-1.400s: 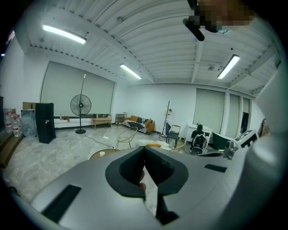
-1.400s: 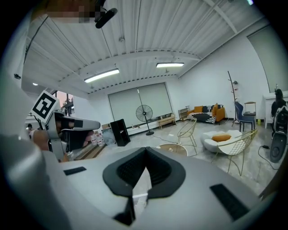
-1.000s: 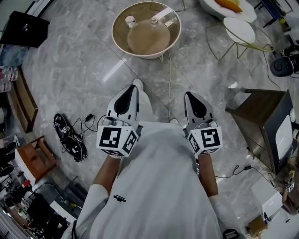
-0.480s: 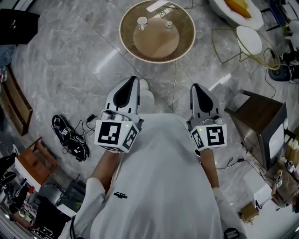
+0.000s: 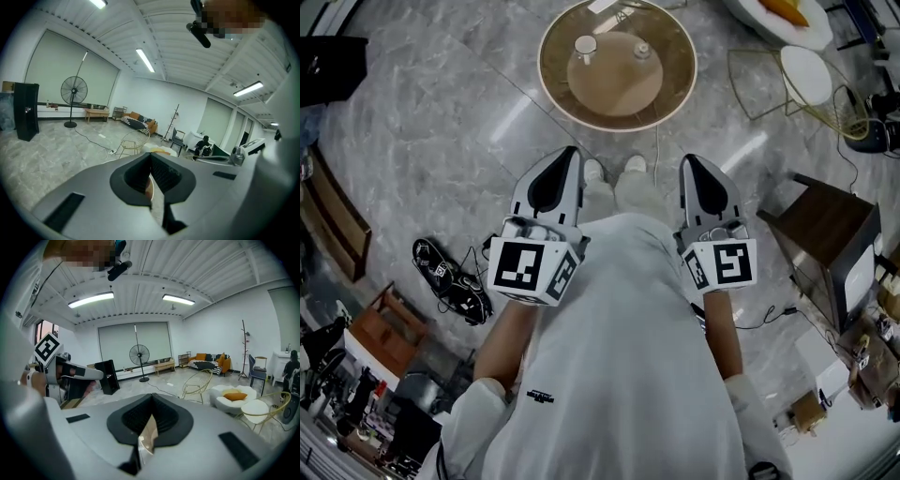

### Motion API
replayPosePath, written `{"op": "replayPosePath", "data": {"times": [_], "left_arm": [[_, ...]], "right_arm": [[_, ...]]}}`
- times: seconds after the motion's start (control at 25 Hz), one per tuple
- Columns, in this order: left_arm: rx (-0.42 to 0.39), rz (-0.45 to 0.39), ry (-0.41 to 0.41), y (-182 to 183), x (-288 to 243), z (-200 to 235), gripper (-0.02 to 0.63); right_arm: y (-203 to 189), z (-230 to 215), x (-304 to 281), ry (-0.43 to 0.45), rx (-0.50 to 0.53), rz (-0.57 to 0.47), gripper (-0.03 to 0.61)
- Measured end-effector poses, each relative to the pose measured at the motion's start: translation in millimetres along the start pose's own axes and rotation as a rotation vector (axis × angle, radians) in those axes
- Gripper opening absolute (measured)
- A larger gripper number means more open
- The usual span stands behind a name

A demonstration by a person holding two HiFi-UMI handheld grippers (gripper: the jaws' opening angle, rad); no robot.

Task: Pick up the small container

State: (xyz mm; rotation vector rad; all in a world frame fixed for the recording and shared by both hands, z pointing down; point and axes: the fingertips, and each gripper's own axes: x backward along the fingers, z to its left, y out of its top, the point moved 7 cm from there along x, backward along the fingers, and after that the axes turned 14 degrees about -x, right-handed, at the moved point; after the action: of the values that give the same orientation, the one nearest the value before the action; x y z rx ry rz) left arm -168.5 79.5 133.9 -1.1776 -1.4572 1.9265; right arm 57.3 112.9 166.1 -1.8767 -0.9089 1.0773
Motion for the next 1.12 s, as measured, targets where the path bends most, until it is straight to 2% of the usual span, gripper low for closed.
{"op": "replayPosePath", "data": {"times": [0.36, 0.8, 0.96, 1.12], "left_arm": [[-0.029, 0.050, 0.000, 3, -33, -2, 0.018], [-0.025, 0.140, -0.013, -27, -80, 1, 0.018], [-0.017, 0.161, -0.002, -39, -96, 5, 0.018], [-0.010, 0.186, 0.014, -51, -111, 11, 0.018]], "right_arm": [[4, -29, -20, 0.016, -0.007, 0.017, 0.006], [-16, -71, -76, 0.011, -0.006, 0.077, 0.009], [-28, -89, -98, 0.013, -0.010, 0.123, 0.086], [-42, -106, -117, 0.019, -0.013, 0.162, 0.110]]}}
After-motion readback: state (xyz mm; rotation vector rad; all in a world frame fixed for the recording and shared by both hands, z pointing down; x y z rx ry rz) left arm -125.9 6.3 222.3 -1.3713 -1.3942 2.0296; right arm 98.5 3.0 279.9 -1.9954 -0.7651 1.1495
